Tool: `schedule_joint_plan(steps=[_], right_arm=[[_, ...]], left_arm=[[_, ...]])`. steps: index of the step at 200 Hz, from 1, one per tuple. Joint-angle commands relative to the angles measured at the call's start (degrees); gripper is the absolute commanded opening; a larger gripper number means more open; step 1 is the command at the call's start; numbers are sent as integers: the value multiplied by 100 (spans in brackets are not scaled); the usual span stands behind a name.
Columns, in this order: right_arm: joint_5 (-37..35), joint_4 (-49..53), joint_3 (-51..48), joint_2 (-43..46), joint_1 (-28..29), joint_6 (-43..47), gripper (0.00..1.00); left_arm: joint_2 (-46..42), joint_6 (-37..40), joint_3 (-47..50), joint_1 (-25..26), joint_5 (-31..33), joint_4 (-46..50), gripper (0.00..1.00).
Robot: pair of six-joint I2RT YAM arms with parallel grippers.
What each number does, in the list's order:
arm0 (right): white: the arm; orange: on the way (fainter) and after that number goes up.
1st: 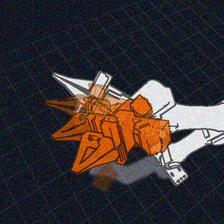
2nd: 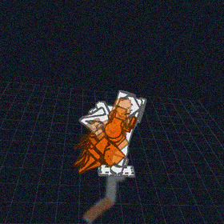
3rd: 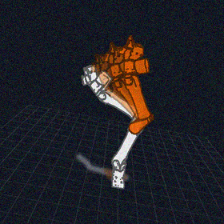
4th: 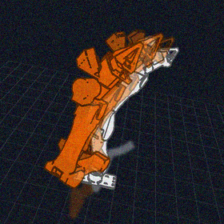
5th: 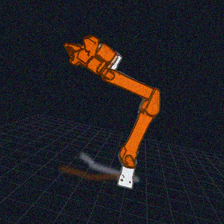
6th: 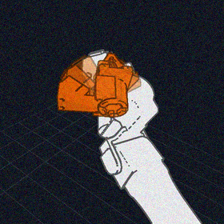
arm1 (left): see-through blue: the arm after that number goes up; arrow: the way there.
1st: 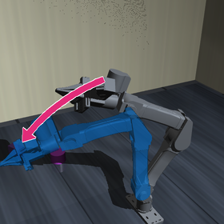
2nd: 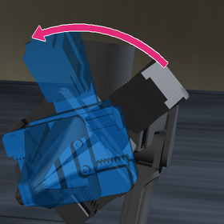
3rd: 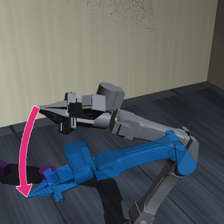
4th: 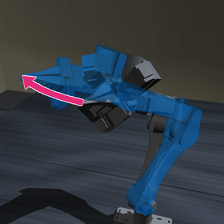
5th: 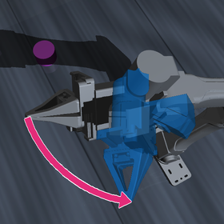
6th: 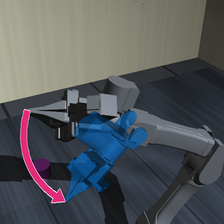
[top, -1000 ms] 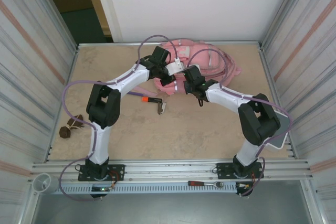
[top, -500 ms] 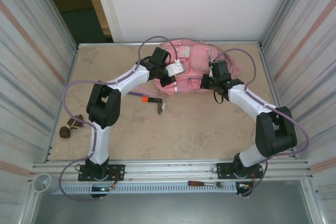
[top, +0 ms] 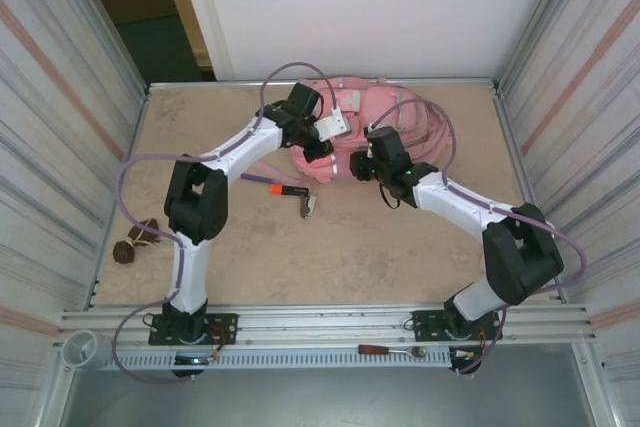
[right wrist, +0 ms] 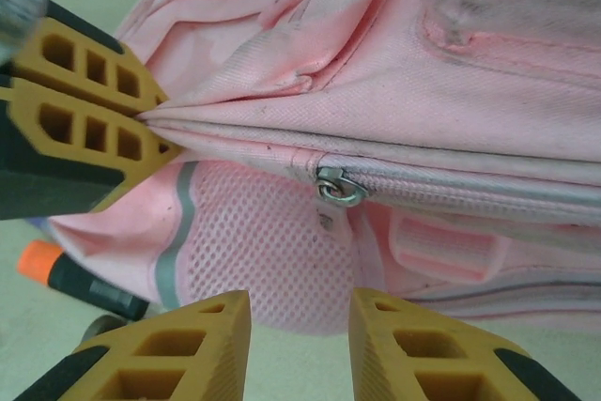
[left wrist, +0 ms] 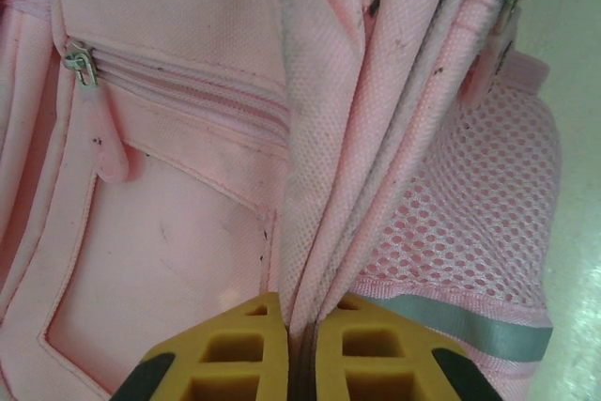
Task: Pack the student bag
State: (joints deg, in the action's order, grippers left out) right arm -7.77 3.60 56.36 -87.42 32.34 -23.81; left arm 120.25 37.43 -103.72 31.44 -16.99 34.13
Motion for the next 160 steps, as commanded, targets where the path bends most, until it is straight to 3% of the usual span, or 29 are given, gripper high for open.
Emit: schedule_joint_plan(steps=[1, 50, 101, 160], right_arm=[[-788, -261, 156, -278, 110, -198, 30], [-1052, -351, 466, -695, 185, -217, 27], [-1084, -362, 706, -972, 228, -360, 31], [-1328, -75, 851, -973, 179, -445, 10]], left_arm=[[-54, -146, -389, -11, -611, 598, 0], [123, -138, -447, 2, -630, 673, 0], [198, -148, -455, 2, -687, 669, 0], [226, -131, -444, -2, -557, 672, 0]])
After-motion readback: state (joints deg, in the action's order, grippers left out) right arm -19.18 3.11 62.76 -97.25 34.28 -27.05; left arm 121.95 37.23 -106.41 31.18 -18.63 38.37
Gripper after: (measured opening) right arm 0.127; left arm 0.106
